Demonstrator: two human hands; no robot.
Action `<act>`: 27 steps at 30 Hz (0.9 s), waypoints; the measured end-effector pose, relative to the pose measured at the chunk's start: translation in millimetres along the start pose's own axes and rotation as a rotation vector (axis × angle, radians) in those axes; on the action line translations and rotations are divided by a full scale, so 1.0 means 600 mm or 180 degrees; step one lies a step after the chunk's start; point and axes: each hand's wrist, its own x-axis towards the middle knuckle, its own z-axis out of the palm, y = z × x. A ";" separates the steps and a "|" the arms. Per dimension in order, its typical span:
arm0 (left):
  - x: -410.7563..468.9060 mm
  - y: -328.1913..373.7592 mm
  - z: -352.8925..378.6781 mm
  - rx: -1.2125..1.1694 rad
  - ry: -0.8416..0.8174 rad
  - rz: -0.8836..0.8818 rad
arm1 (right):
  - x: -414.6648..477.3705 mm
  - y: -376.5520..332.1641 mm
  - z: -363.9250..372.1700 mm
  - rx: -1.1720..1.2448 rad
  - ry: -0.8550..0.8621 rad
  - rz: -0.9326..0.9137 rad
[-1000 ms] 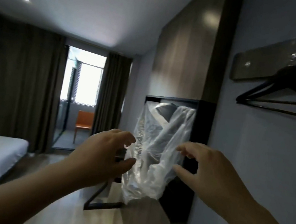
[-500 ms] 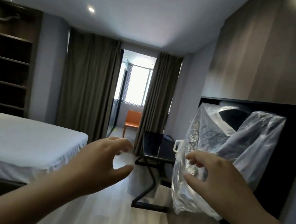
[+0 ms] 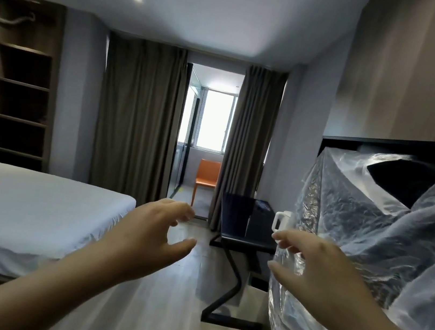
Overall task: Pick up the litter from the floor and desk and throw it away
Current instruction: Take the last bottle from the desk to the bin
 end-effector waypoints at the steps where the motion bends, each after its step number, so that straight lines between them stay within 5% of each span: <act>1: 0.018 -0.015 0.014 0.0012 -0.0032 -0.0006 | 0.021 0.011 0.016 0.0013 -0.0051 0.0017; 27: 0.670 -0.668 0.397 -0.0341 -0.0336 0.0050 | 0.789 0.203 0.531 -0.0302 -0.0292 0.0389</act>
